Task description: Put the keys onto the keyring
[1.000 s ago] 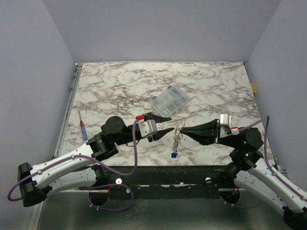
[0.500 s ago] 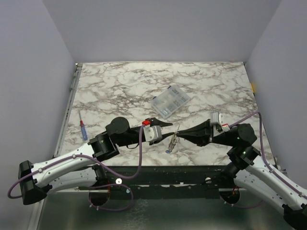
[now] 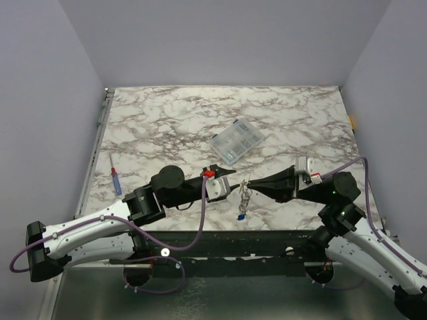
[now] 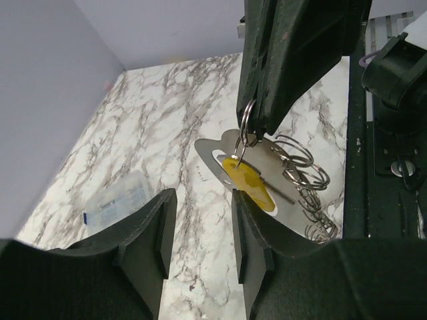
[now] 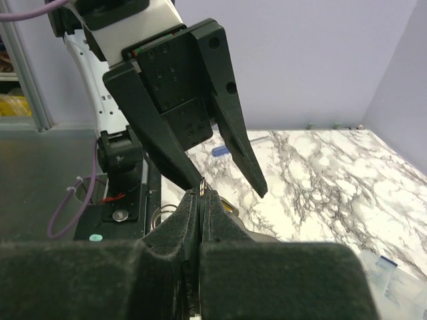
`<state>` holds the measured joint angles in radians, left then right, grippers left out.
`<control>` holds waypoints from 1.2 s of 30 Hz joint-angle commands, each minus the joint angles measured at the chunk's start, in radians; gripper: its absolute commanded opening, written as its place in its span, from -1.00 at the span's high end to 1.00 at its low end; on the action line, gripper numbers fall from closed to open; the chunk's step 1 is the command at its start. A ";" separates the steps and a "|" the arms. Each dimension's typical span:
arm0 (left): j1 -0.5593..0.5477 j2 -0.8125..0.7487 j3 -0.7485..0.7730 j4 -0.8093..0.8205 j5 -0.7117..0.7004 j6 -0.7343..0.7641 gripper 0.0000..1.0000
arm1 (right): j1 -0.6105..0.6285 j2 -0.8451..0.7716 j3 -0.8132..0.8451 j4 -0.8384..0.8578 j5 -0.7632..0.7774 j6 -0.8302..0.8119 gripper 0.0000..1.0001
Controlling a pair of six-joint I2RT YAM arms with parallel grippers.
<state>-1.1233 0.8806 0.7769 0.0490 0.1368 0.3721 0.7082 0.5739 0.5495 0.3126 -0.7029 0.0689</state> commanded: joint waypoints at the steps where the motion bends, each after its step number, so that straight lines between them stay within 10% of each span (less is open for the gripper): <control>1: -0.016 -0.003 0.045 -0.017 -0.010 0.018 0.17 | 0.006 0.010 0.027 -0.014 0.029 -0.018 0.99; 15: -0.032 0.015 0.046 -0.019 0.032 0.026 0.57 | 0.007 0.043 0.040 -0.020 0.019 -0.020 0.99; 20: -0.038 0.021 0.051 -0.018 0.032 0.034 1.00 | 0.006 0.043 0.040 -0.019 0.017 -0.015 0.99; 36: -0.048 0.010 0.023 0.040 0.049 0.009 1.00 | 0.005 0.079 -0.016 0.252 0.099 0.129 0.99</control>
<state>-1.1625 0.9009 0.7986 0.0463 0.1570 0.3992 0.7082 0.6483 0.5396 0.4744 -0.6315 0.1665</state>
